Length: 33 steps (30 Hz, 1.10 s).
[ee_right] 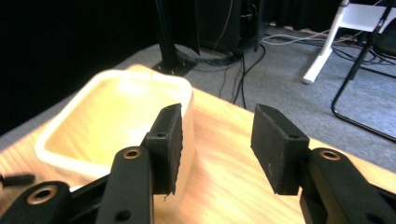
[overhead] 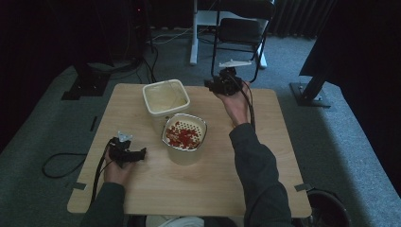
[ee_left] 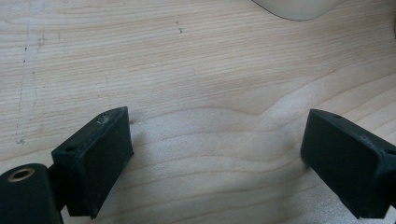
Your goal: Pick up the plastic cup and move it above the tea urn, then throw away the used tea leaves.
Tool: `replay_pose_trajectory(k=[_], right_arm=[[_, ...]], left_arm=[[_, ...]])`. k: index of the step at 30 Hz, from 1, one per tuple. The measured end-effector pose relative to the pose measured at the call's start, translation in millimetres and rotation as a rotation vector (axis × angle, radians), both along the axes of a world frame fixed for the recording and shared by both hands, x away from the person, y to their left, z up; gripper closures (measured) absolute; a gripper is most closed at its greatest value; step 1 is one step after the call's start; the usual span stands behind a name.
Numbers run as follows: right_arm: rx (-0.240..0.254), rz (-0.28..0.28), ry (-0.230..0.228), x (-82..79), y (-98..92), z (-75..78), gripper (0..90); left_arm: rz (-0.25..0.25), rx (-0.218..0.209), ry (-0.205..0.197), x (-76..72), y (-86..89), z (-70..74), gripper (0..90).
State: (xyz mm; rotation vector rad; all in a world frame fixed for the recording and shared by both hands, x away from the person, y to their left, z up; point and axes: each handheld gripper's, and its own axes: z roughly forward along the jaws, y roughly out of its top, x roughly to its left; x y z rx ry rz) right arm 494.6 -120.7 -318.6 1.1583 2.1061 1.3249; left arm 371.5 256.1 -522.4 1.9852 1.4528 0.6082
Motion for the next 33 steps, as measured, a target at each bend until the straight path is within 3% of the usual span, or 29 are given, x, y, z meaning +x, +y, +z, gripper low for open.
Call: replay_pose_trajectory(k=[8, 16, 21, 29, 33], right_arm=[[-0.047, -0.041, -0.018, -29.4, -38.8, -22.3, 47.8], [-0.036, -0.072, -0.015, -54.8, -78.4, -45.6, 43.1], [-0.007, -0.093, -0.012, -63.7, -94.9, -56.1, 41.3], [-0.021, -0.124, -0.019, -75.8, -118.1, -77.8, 38.5], [-0.024, -0.138, -0.025, -81.6, -125.4, -92.2, 31.6]], left_arm=[[0.001, -0.003, -0.001, 0.4, -0.4, -0.2, 9.3], [0.001, -0.002, -0.001, 0.8, -0.5, -0.1, 9.3], [-0.001, -0.001, -0.001, 0.8, -0.3, -0.1, 9.3], [0.000, -0.001, -0.001, 0.8, -0.4, -0.1, 9.3], [0.000, -0.002, 0.000, 0.7, -0.5, -0.1, 9.3]])
